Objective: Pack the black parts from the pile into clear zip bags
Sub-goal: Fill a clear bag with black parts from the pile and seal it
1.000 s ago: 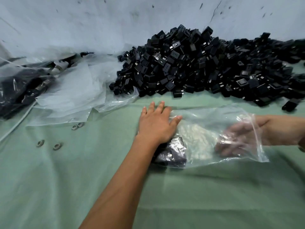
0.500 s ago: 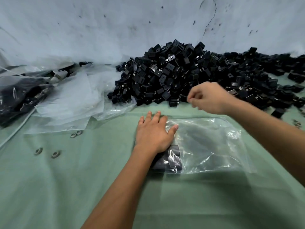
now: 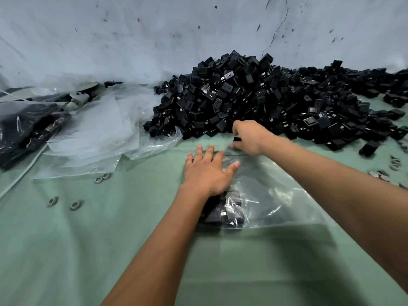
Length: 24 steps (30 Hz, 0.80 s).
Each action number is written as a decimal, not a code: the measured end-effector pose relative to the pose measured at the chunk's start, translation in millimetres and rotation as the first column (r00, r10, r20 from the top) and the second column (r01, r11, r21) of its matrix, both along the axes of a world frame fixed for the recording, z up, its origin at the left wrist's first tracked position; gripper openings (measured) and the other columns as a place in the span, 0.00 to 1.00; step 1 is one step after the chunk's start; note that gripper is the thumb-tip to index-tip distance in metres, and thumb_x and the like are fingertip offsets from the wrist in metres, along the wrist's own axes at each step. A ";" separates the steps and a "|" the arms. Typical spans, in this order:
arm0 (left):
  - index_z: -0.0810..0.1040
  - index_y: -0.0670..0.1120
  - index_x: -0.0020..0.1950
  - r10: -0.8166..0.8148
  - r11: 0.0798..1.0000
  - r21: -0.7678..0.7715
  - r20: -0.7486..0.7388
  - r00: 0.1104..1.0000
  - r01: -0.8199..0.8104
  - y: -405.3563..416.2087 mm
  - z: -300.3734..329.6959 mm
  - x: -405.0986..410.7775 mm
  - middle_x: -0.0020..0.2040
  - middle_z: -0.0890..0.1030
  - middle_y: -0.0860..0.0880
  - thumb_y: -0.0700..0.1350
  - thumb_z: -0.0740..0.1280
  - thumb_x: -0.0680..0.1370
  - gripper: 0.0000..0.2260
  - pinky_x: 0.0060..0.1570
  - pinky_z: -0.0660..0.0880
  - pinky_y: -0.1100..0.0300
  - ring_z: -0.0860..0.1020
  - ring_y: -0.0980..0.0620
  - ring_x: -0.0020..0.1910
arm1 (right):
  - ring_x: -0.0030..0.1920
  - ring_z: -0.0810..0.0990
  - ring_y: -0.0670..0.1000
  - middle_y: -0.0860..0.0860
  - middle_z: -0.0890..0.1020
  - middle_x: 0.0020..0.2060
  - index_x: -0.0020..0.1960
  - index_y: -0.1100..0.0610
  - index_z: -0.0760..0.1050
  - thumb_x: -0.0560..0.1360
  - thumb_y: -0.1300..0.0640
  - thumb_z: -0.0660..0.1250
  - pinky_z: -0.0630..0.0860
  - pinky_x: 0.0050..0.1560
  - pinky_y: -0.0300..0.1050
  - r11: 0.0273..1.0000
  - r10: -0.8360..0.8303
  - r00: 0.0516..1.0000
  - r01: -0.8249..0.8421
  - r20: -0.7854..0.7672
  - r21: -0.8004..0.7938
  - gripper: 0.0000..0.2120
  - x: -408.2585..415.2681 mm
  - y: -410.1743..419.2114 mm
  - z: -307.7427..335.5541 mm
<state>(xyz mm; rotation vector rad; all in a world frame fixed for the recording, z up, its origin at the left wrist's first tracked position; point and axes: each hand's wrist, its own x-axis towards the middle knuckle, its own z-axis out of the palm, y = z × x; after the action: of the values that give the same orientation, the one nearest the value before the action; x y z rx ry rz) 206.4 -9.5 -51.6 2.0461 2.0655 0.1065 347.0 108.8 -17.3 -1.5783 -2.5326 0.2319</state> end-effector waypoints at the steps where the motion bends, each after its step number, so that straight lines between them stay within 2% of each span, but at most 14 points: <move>1: 0.50 0.55 0.84 -0.001 1.000 -0.028 0.003 1.000 0.001 0.1 4.6 -0.1 0.85 0.46 0.48 0.72 0.41 0.79 0.37 0.79 0.38 0.40 0.40 0.44 0.83 | 0.53 0.79 0.56 0.55 0.81 0.53 0.67 0.58 0.74 0.80 0.47 0.70 0.73 0.52 0.46 1.000 -0.011 0.994 0.010 -0.106 -0.006 0.21 14.5 -5.0 5.6; 3: 0.51 0.55 0.84 0.000 1.000 -0.015 -0.040 0.999 -0.001 2.0 15.1 3.4 0.84 0.47 0.45 0.73 0.42 0.79 0.37 0.77 0.35 0.37 0.39 0.42 0.83 | 0.39 0.77 0.50 0.49 0.79 0.40 0.63 0.54 0.78 0.83 0.48 0.66 0.73 0.42 0.43 0.997 -0.069 0.903 0.053 -0.425 -0.049 0.13 53.3 -17.9 13.7; 5: 0.60 0.55 0.81 -0.029 0.996 0.078 -0.112 0.993 0.038 7.7 27.9 17.6 0.83 0.56 0.41 0.71 0.47 0.81 0.34 0.77 0.40 0.34 0.44 0.40 0.83 | 0.33 0.75 0.47 0.52 0.77 0.37 0.56 0.54 0.81 0.85 0.50 0.63 0.76 0.35 0.42 0.985 -0.161 0.724 0.077 -0.670 -0.153 0.10 97.9 -34.2 18.1; 8: 0.71 0.55 0.75 -0.222 0.958 0.167 -0.075 0.972 0.232 19.6 45.2 57.2 0.75 0.69 0.43 0.61 0.59 0.84 0.21 0.76 0.58 0.40 0.57 0.40 0.79 | 0.33 0.81 0.50 0.60 0.78 0.44 0.56 0.62 0.79 0.84 0.53 0.65 0.82 0.36 0.40 0.944 -0.314 0.514 0.082 -0.798 -0.319 0.12 155.3 -65.8 15.7; 10: 0.73 0.56 0.73 -0.412 0.896 0.175 -0.020 0.911 0.409 26.4 49.4 88.0 0.70 0.72 0.46 0.51 0.63 0.84 0.16 0.72 0.65 0.44 0.61 0.44 0.75 | 0.34 0.84 0.50 0.60 0.82 0.45 0.55 0.64 0.79 0.82 0.54 0.68 0.83 0.35 0.42 0.910 -0.407 0.451 0.133 -0.794 -0.392 0.12 182.1 -86.0 9.7; 13: 0.73 0.59 0.73 -0.591 0.797 0.119 -0.048 0.805 0.592 32.0 48.2 123.8 0.72 0.70 0.47 0.37 0.64 0.82 0.24 0.72 0.65 0.48 0.60 0.46 0.75 | 0.33 0.80 0.46 0.54 0.84 0.38 0.53 0.58 0.83 0.80 0.53 0.71 0.75 0.31 0.39 0.889 -0.455 0.553 0.234 -0.698 -0.394 0.09 206.2 -108.7 -2.0; 15: 0.76 0.61 0.70 -0.636 0.763 0.083 -0.088 0.767 0.642 34.1 49.9 135.2 0.73 0.69 0.47 0.34 0.64 0.80 0.26 0.72 0.64 0.47 0.58 0.46 0.77 | 0.32 0.77 0.44 0.53 0.84 0.37 0.54 0.55 0.85 0.79 0.55 0.72 0.73 0.31 0.34 0.891 -0.445 0.596 0.219 -0.668 -0.397 0.06 214.1 -119.7 -8.0; 17: 0.81 0.59 0.65 -0.652 0.743 0.113 -0.101 0.751 0.660 37.2 53.3 135.6 0.72 0.70 0.47 0.34 0.66 0.79 0.22 0.71 0.65 0.46 0.59 0.45 0.76 | 0.35 0.80 0.44 0.52 0.88 0.41 0.57 0.55 0.85 0.77 0.58 0.74 0.76 0.35 0.32 0.887 -0.424 0.604 0.126 -0.675 -0.444 0.09 217.2 -127.9 -11.2; 19: 0.84 0.56 0.59 -0.655 0.722 0.187 -0.122 0.745 0.666 39.2 59.2 130.9 0.70 0.72 0.47 0.38 0.70 0.79 0.15 0.69 0.67 0.47 0.62 0.45 0.73 | 0.44 0.86 0.52 0.56 0.88 0.47 0.60 0.57 0.84 0.73 0.59 0.75 0.81 0.43 0.36 0.873 -0.389 0.587 -0.011 -0.710 -0.487 0.16 216.8 -131.7 -11.8; 21: 0.86 0.55 0.55 -0.655 0.698 0.263 -0.141 0.742 0.666 39.3 67.0 124.8 0.67 0.74 0.48 0.41 0.73 0.78 0.10 0.68 0.67 0.51 0.65 0.46 0.70 | 0.52 0.87 0.58 0.57 0.88 0.51 0.60 0.58 0.83 0.71 0.60 0.76 0.83 0.52 0.42 0.865 -0.301 0.590 -0.161 -0.749 -0.475 0.18 208.8 -131.8 -8.4; 24: 0.86 0.54 0.53 -0.653 0.680 0.334 -0.129 0.746 0.653 34.6 82.4 117.9 0.62 0.77 0.50 0.43 0.74 0.77 0.07 0.67 0.66 0.55 0.69 0.47 0.66 | 0.56 0.87 0.56 0.55 0.88 0.54 0.60 0.60 0.83 0.73 0.66 0.76 0.82 0.60 0.48 0.837 -0.126 0.672 -0.323 -0.730 -0.442 0.16 187.6 -125.0 -5.6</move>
<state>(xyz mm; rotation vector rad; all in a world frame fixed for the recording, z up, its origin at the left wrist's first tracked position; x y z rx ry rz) 324.3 25.1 30.8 2.8811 1.2343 0.3805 534.6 -16.2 -22.9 -1.0876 -1.9388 1.4107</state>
